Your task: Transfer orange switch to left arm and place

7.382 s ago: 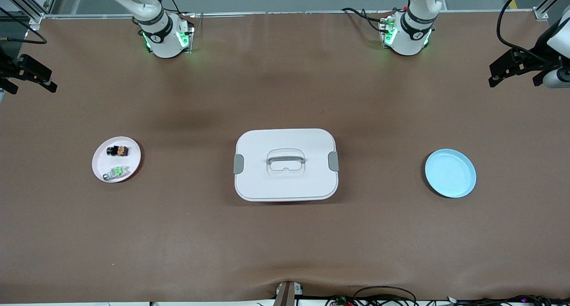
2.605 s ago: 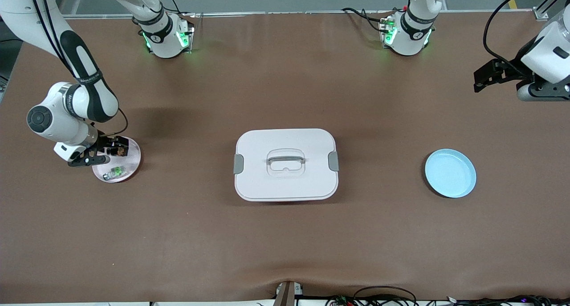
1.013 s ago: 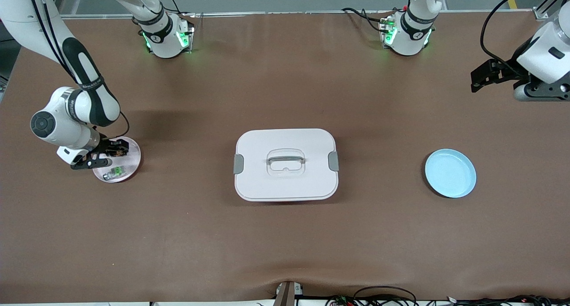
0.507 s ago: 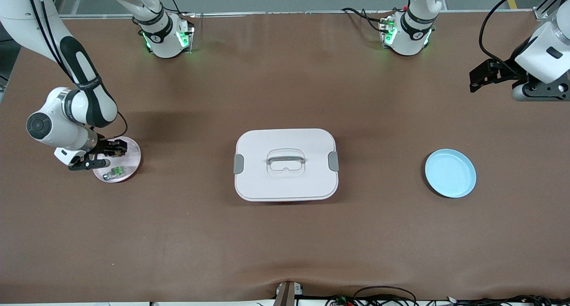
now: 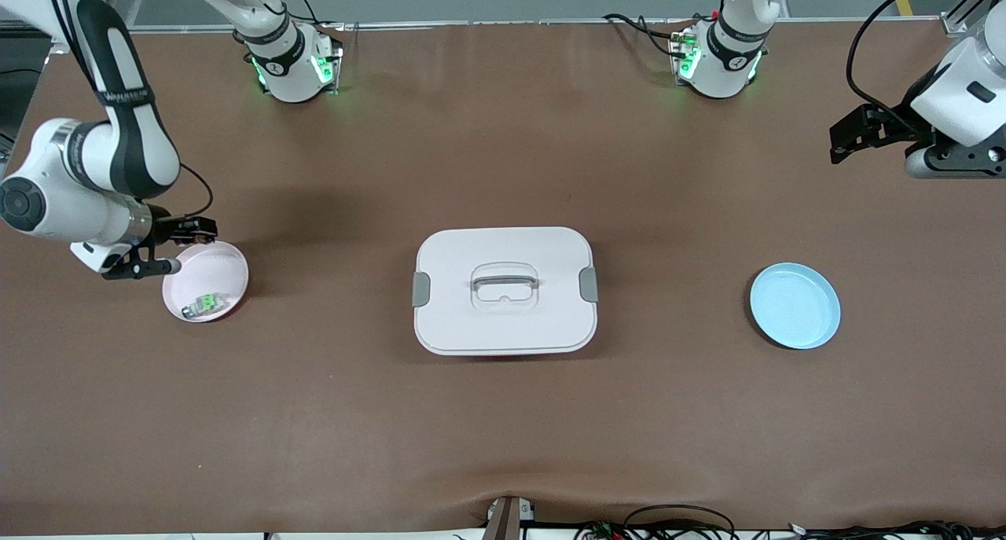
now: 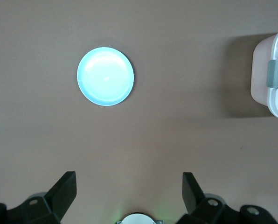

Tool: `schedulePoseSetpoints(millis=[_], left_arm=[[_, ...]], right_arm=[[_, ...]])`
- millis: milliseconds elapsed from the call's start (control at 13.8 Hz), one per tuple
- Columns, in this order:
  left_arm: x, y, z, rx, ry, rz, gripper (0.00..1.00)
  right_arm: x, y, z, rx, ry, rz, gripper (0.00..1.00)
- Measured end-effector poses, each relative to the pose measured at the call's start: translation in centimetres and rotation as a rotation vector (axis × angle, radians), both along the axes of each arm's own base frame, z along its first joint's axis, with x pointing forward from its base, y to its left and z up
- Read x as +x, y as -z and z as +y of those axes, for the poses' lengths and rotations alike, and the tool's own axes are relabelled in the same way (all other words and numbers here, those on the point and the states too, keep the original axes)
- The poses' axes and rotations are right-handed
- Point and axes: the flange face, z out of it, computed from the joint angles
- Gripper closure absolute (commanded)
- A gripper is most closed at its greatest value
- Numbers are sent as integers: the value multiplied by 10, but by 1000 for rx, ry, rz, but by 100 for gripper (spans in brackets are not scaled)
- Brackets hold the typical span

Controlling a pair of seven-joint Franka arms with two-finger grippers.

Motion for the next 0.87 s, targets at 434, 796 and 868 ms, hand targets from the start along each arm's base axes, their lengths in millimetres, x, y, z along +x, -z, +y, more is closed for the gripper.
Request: schedulePoseSetpoints(millis=[434, 796, 868], left_arm=[[0, -2, 0, -1, 0, -5, 0], [0, -4, -1, -1, -2, -10, 0], [0, -4, -1, -1, -3, -10, 0]], right_arm=[[-4, -125, 103, 15, 124, 129, 74], [-9, -202, 232, 0, 270, 114, 75], [-17, -210, 266, 6, 313, 122, 76]])
